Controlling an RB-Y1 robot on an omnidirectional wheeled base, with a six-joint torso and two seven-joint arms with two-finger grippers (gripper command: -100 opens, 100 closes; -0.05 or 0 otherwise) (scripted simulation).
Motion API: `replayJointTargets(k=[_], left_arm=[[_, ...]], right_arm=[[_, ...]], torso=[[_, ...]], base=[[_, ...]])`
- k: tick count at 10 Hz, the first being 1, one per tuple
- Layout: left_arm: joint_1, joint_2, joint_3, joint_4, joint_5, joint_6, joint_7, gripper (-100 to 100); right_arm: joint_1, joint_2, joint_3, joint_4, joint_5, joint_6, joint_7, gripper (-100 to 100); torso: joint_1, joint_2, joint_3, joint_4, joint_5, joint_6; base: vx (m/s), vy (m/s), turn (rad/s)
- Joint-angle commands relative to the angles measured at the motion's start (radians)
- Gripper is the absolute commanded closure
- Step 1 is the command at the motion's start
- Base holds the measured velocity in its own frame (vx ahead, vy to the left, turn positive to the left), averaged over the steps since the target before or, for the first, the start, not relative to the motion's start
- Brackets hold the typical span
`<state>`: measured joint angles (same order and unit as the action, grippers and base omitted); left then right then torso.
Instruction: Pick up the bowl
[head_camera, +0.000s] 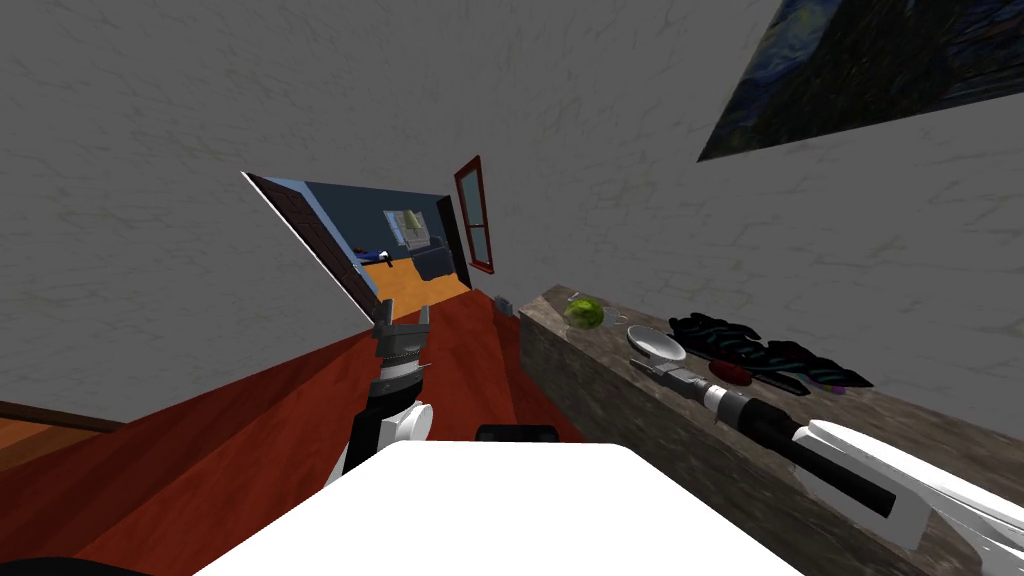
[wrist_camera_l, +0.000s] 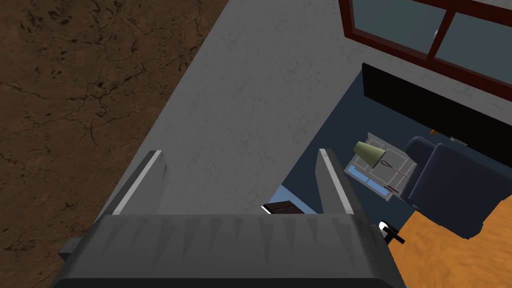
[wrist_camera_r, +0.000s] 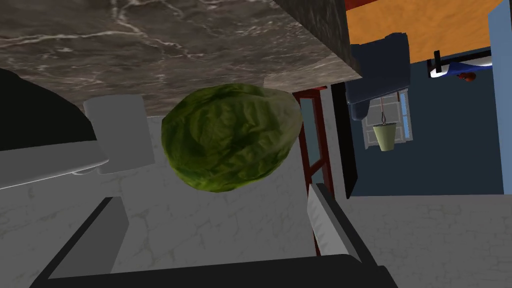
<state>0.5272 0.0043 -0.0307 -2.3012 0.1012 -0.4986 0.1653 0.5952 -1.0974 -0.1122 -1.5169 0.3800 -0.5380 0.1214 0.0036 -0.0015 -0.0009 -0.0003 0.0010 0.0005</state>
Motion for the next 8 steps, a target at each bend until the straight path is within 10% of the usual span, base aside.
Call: replayJointTargets(k=[1,8], left_arm=[[0.0,0.0,0.0,0.0,0.0,0.0,0.0,0],[0.0,0.0,0.0,0.0,0.0,0.0,0.0,0]], right_arm=[[0.013,-0.05,0.006,0.045,0.021,-0.001,0.01,-100],[0.05,-0.237,0.041,0.199,0.085,-0.03,0.046,-100]], torso=[[0.0,0.0,0.0,0.0,0.0,0.0],[0.0,0.0,0.0,0.0,0.0,0.0]], base=[[0.033,0.063,0.121],[0.048,0.056,0.089]])
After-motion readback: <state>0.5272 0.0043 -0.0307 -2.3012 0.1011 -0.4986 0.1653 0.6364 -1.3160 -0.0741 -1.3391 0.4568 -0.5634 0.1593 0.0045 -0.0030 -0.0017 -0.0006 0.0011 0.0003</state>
